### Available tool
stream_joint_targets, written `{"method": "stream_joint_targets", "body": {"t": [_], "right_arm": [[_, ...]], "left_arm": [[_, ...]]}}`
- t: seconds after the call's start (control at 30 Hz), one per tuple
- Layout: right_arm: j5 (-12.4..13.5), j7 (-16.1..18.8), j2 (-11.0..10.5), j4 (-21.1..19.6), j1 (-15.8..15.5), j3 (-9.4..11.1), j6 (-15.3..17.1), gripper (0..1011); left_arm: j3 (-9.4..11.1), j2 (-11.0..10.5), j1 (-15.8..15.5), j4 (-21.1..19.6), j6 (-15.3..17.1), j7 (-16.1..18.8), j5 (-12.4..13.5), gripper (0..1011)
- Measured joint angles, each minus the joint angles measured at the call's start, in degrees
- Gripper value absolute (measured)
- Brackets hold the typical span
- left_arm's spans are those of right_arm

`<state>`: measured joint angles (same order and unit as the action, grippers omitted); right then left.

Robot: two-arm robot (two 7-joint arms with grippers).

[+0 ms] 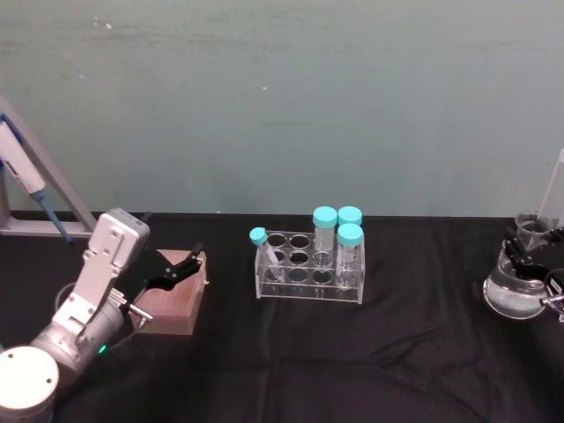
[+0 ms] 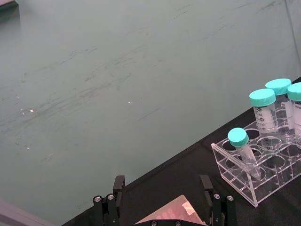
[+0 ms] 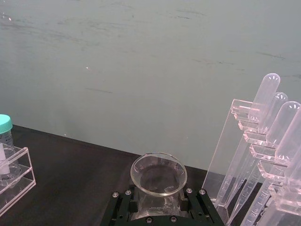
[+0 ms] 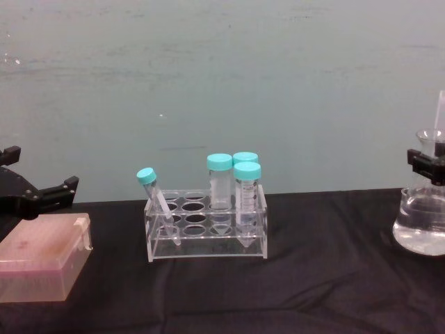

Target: Place the experimental apparatus aside using one hand.

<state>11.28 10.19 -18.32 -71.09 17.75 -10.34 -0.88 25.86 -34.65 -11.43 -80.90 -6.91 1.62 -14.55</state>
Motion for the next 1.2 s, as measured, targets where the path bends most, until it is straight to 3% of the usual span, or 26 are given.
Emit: {"method": "stream_joint_targets", "body": {"t": [1.2], "right_arm": [[-2.8, 3.6, 2.8, 4.6, 2.3, 3.2, -0.6, 458]], "left_arm": [[0.0, 0.0, 0.0, 0.0, 0.0, 0.0, 0.0, 1000]]}}
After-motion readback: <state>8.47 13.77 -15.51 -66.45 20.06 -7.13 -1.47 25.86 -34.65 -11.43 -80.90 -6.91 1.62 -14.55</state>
